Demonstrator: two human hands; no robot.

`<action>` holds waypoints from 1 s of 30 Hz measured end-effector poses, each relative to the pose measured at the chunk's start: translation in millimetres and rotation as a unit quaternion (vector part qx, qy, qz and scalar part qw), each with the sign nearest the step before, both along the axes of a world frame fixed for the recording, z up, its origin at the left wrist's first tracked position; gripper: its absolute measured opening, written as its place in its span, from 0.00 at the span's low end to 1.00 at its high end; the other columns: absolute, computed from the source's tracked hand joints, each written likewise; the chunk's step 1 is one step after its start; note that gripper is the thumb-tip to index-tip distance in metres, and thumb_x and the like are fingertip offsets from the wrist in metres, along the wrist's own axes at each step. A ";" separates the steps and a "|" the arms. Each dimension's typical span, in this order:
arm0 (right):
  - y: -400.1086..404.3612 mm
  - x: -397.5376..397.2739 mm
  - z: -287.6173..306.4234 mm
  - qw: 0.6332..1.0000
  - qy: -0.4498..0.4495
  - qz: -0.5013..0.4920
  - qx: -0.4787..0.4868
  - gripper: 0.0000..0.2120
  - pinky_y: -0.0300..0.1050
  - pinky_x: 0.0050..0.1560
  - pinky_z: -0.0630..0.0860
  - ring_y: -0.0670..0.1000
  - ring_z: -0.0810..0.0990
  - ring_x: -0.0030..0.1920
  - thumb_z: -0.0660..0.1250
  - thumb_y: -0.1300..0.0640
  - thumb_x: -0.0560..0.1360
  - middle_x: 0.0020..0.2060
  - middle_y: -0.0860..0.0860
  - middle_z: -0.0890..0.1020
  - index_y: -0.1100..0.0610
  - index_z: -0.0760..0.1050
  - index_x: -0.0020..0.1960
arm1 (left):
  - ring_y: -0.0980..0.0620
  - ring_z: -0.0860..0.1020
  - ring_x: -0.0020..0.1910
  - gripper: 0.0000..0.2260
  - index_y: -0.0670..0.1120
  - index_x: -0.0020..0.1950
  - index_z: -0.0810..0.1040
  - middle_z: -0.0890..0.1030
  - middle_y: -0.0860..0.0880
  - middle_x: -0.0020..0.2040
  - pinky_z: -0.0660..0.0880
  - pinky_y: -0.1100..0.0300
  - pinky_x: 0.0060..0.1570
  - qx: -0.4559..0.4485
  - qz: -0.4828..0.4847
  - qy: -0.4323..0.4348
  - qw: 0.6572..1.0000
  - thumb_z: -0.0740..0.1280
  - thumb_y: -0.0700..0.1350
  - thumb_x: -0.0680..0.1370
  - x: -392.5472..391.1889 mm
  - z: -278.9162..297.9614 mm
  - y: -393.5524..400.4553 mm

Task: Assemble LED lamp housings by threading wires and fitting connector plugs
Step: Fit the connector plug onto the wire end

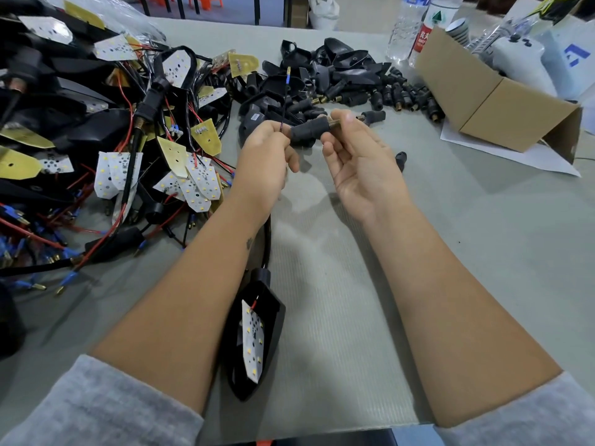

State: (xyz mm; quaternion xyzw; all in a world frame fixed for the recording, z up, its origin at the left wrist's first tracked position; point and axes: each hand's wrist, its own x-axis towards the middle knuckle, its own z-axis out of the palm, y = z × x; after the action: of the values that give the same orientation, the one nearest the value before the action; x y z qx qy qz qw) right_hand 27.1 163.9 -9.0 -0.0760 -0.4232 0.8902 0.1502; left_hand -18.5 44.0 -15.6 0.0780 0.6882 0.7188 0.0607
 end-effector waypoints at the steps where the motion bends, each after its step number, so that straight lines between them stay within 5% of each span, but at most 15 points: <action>1: 0.4 -0.2 -0.5 1.000 0.002 0.000 0.002 0.06 0.35 0.43 0.80 0.46 0.80 0.37 0.64 0.61 0.80 0.42 0.54 0.82 0.63 0.79 0.51 | 0.57 0.60 0.20 0.11 0.48 0.46 0.73 0.72 0.50 0.26 0.56 0.67 0.20 0.006 -0.004 -0.003 1.000 0.53 0.37 0.79 0.2 0.6 -0.1; 14: 1.2 -4.0 -4.9 0.999 0.007 -0.027 0.032 0.11 0.36 0.37 0.79 0.45 0.80 0.32 0.61 0.55 0.82 0.39 0.52 0.85 0.57 0.80 0.48 | 0.59 0.63 0.22 0.09 0.49 0.45 0.75 0.74 0.52 0.30 0.60 0.66 0.23 -0.024 0.004 0.024 0.999 0.59 0.39 0.80 2.8 -0.7 0.9; 24: 0.0 -4.0 -5.0 0.999 -0.002 -0.016 0.039 0.07 0.35 0.42 0.80 0.46 0.80 0.37 0.63 0.64 0.80 0.43 0.54 0.82 0.63 0.78 0.54 | 0.59 0.63 0.21 0.09 0.49 0.45 0.75 0.74 0.52 0.28 0.60 0.67 0.21 -0.008 -0.006 0.014 1.000 0.58 0.39 0.80 1.4 -2.7 -0.6; 30: 0.5 -3.5 -5.0 0.994 -0.027 -0.056 0.089 0.07 0.36 0.36 0.77 0.46 0.77 0.33 0.62 0.60 0.81 0.43 0.52 0.83 0.57 0.78 0.50 | 0.57 0.70 0.32 0.09 0.51 0.45 0.77 0.74 0.51 0.35 0.68 0.64 0.29 -0.059 -0.025 0.060 0.996 0.62 0.38 0.80 4.4 -4.4 1.3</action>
State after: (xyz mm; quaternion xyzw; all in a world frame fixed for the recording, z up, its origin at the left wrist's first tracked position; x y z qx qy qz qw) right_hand 23.6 164.4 -14.0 -0.1098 -0.5002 0.8367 0.1943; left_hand -14.1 45.3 -20.0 0.1348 0.7294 0.6694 0.0418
